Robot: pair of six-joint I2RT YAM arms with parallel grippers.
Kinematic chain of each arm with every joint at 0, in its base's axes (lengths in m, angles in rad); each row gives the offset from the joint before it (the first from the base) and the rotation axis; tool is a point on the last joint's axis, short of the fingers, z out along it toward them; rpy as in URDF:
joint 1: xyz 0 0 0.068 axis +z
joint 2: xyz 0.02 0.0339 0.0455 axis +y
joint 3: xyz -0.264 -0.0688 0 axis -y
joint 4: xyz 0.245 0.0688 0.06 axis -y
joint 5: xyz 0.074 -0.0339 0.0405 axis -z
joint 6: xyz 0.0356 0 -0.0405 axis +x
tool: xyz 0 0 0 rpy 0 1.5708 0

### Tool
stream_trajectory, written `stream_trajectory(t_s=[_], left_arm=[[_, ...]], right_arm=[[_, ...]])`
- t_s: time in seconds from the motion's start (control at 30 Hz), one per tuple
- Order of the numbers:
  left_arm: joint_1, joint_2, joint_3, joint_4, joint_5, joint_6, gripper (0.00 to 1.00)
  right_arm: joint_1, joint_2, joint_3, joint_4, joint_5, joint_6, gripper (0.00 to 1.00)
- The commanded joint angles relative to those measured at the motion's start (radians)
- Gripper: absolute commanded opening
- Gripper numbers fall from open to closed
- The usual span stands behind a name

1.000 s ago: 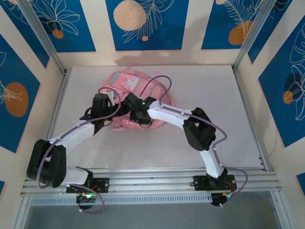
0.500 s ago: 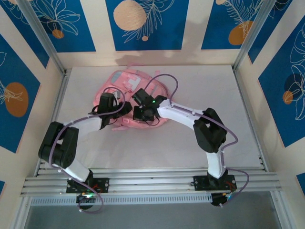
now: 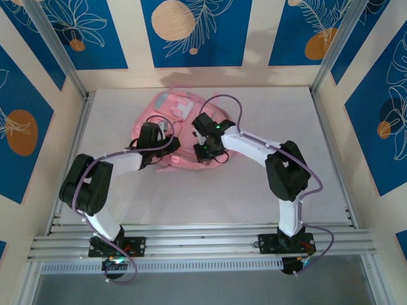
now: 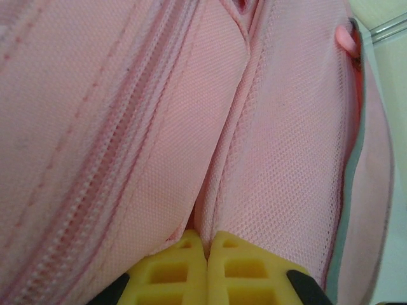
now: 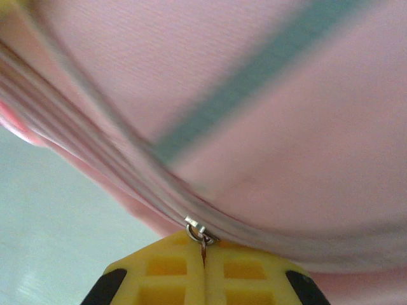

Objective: Pack the student bag
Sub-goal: Zip the student bag at the center of the table.

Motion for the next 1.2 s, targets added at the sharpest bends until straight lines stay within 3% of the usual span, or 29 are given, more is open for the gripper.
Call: stream_trajectory(t_s=[0.0,0.27,0.43,0.6,0.67,0.77,0.9,1.0,1.17], left_arm=[[0.041,0.045,0.025,-0.096,-0.107,0.072,0.0],[0.052,0.06,0.098,-0.154,-0.104,0.136,0.0],[0.061,0.145,0.196,-0.139,-0.058,0.155,0.01],[0.06,0.262,0.326,-0.124,-0.001,0.129,0.08],[0.06,0.287,0.363,-0.119,0.017,0.117,0.15],[0.06,0.279,0.398,-0.146,0.03,0.115,0.36],[0.068,0.165,0.347,-0.196,0.018,0.09,0.61],[0.072,0.05,0.255,-0.194,0.018,0.032,0.68],[0.07,-0.078,0.094,-0.14,0.052,-0.128,0.69]], right_arm=[[-0.102,-0.078,-0.028,-0.224,0.031,-0.107,0.0],[-0.251,-0.063,0.044,-0.12,0.022,-0.173,0.0],[-0.203,-0.047,0.073,-0.066,-0.218,-0.233,0.0],[-0.135,-0.051,0.034,0.019,-0.43,-0.205,0.0],[-0.113,-0.048,0.021,0.074,-0.512,-0.17,0.0],[-0.081,-0.026,0.029,0.154,-0.602,-0.113,0.0],[-0.048,0.029,0.083,0.178,-0.567,-0.079,0.0],[-0.04,0.057,0.103,0.18,-0.539,-0.066,0.0],[-0.035,0.048,0.037,0.267,-0.538,-0.018,0.0]])
